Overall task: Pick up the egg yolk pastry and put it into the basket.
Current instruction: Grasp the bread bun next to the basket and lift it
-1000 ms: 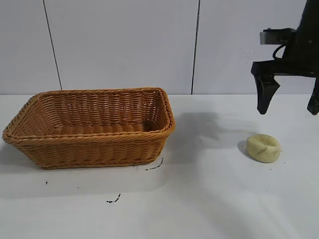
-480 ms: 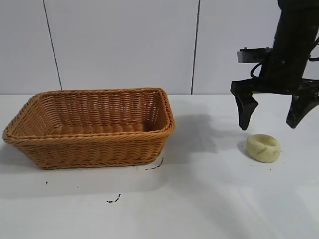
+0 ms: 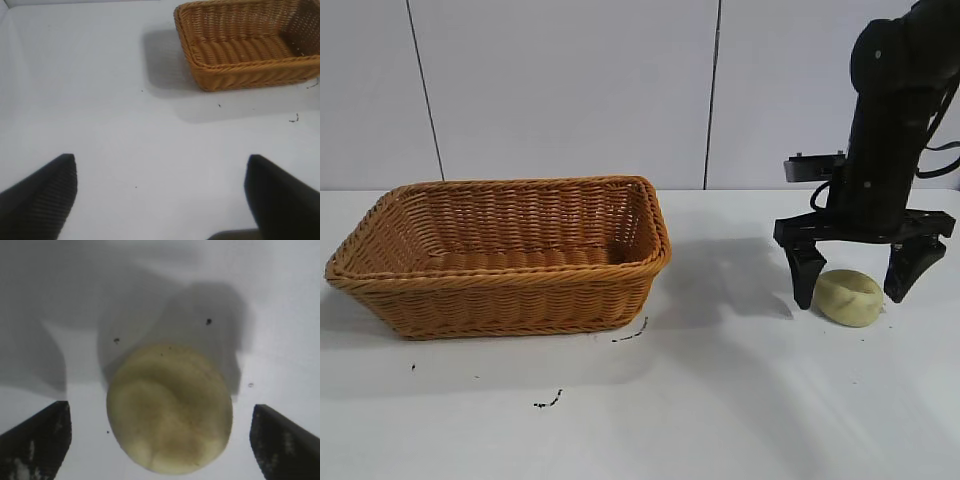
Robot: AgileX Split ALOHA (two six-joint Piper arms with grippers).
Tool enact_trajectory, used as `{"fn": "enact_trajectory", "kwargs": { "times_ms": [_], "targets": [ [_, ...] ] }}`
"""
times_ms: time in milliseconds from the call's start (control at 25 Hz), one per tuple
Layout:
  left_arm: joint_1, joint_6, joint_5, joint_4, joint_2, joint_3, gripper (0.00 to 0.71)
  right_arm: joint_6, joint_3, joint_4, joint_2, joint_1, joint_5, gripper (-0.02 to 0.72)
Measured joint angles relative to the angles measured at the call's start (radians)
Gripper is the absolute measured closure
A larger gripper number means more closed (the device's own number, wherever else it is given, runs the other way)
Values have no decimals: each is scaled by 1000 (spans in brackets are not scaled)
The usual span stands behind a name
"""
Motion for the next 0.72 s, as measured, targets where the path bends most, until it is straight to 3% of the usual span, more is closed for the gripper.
{"fn": "enact_trajectory", "kwargs": {
  "times_ms": [240,320,440,520,720],
  "targets": [
    [0,0,0,0,0,0,17,0,0,0,9,0,-5,35],
    [0,0,0,0,0,0,17,0,0,0,9,0,-4,140],
    [0,0,0,0,0,0,17,0,0,-1,9,0,3,377],
    [0,0,0,0,0,0,17,0,-2,-1,8,0,11,469],
    [0,0,0,0,0,0,17,-11,-33,-5,-23,0,74,524]
  ]
}}
